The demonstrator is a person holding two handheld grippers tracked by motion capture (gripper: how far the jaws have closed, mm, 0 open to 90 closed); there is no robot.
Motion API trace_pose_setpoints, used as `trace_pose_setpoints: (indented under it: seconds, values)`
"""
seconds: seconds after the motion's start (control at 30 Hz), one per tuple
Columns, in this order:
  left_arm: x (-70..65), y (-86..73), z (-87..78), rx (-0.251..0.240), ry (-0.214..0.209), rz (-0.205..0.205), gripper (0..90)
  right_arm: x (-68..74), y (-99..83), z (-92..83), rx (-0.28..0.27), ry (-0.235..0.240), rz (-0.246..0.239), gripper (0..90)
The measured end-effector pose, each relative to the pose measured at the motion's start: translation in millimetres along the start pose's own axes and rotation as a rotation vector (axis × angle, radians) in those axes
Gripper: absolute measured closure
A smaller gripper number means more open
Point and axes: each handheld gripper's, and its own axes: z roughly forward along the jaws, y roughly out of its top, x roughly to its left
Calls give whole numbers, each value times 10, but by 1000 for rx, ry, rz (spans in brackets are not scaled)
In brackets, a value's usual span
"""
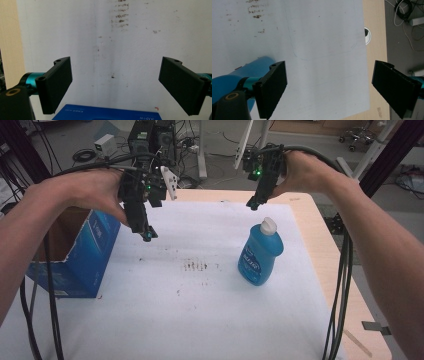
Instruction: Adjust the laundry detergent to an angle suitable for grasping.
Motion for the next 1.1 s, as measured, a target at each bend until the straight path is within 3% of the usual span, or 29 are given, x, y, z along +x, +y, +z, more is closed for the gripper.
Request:
trace_pose_setpoints:
  seconds: [0.53,0.67,1.1]
  values:
    - [-103,65,-30,13,5,-20,117,24,-64,-56,8,-17,-3,120]
    - [-113,66,-82,-11,9,-29,117,53,-63,-78,8,-24,-10,120]
    - [-85,119,-9,-6,-13,-12,117,67,-95,-98,15,-31,-10,120]
